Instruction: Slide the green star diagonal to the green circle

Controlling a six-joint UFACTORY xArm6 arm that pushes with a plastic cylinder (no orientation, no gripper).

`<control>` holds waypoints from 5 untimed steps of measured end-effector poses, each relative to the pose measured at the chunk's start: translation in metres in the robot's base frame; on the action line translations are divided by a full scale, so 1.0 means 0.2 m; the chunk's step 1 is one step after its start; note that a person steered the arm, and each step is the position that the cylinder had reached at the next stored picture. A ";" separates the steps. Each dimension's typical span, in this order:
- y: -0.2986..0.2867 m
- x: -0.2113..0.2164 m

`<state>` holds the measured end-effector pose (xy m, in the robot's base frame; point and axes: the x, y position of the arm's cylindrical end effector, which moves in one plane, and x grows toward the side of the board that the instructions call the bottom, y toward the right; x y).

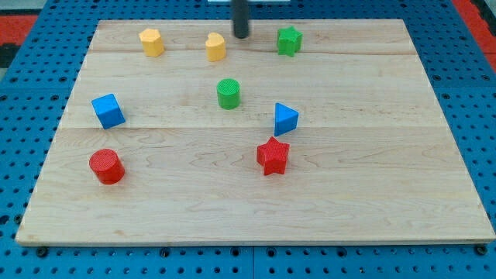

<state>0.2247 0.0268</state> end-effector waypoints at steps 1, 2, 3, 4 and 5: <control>0.25 0.00; 0.24 0.14; 0.40 0.09; 0.81 0.08; 0.76 0.29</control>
<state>0.2824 0.1778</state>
